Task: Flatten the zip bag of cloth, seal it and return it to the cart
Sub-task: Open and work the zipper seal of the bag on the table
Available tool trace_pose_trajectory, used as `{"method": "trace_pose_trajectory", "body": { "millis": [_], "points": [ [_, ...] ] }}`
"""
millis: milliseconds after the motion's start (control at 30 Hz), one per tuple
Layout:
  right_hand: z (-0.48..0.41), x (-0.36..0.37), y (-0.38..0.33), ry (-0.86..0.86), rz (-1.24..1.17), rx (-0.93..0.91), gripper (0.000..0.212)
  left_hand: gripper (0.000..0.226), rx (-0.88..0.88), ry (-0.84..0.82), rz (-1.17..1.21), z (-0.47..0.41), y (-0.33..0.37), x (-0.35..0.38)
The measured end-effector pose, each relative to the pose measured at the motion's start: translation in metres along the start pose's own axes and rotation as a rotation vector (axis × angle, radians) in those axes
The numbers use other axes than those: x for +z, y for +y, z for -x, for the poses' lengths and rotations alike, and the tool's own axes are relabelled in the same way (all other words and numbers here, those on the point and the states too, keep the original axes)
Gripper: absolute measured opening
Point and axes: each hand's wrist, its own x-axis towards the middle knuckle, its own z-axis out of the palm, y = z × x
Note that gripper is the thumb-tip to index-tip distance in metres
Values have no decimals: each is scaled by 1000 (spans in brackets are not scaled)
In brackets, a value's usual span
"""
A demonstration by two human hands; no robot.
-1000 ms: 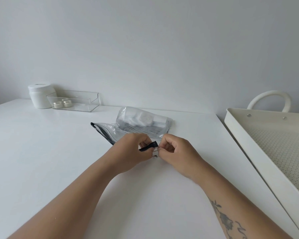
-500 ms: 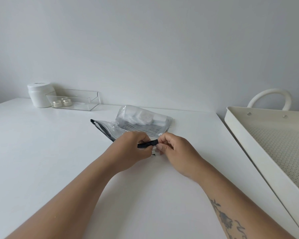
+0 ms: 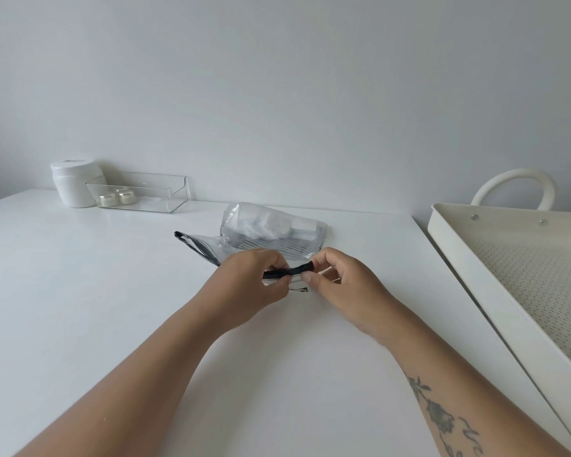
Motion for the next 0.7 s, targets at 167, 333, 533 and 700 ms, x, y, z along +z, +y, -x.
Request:
{"method": "trace_pose_trajectory", "body": {
  "millis": [167,333,533,700],
  "points": [
    [-2,3,-2,48,-7,-15,6,7,15,18,-22,-1,0,0],
    [-3,0,-1,130,-7,-15,8,7,4,43,-47,-1,-2,-2],
    [-5,-10,4,184,-23,-6,13,5,7,70,-70,-1,-4,-5],
    [-5,-9,8,168,25,-37,11,7,-1,74,-70,0,-7,-6]
  ]
}}
